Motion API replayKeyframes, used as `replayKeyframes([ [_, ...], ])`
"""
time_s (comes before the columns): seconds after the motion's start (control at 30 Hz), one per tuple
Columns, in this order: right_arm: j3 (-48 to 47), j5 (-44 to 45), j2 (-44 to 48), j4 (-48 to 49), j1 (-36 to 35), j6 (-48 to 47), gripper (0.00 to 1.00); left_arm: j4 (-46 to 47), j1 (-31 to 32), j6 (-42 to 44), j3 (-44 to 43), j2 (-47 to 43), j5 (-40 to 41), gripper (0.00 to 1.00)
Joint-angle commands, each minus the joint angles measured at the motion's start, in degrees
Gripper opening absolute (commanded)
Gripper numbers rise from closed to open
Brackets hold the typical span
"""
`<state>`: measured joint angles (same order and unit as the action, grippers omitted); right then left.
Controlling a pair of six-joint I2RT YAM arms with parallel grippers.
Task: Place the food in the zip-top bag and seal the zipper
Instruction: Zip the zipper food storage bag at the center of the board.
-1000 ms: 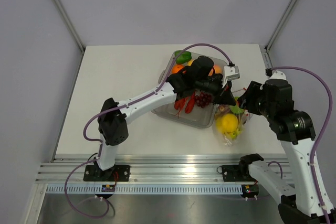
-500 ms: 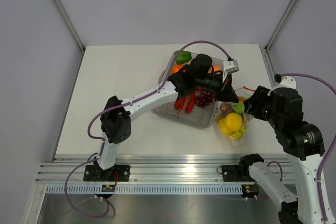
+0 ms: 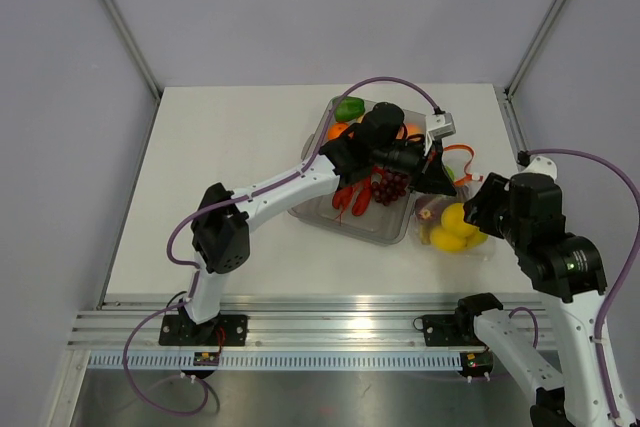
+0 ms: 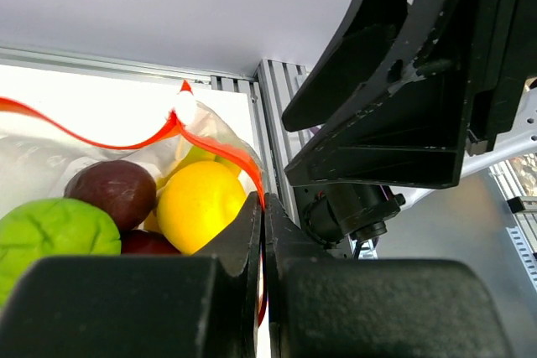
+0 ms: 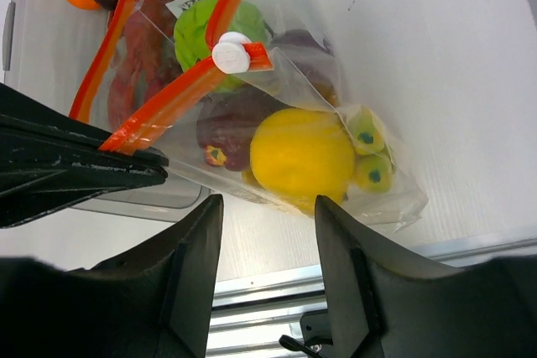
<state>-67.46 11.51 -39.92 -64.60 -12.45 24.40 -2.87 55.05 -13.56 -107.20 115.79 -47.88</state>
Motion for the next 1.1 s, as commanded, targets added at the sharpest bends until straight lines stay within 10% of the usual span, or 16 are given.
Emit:
replayKeyframes([
  [0.0,-0.1,2.2,-0.9,4.5,-0.3,0.1,0.55,5.1,-0.6,-0.2,0.0,-1.4,-2.3,0.0],
  [0.37,-1.5,-4.5,-6.0,8.1,-0.3,-13.6,0.46,6.0,-2.2,-0.9,4.1,-2.8,-4.0,0.0],
  [0.63,5.7,-5.1,2.7,14.7,-0.3,-16.8,0.67,8.3,-3.3,-1.7,7.3,-4.0,-3.3,0.0],
  [1.07,10.7,-3.9,0.3,20.5,-0.3,-19.4,0.67,10.7,-4.0,-3.4,10.6,-4.8,-5.4,0.0],
])
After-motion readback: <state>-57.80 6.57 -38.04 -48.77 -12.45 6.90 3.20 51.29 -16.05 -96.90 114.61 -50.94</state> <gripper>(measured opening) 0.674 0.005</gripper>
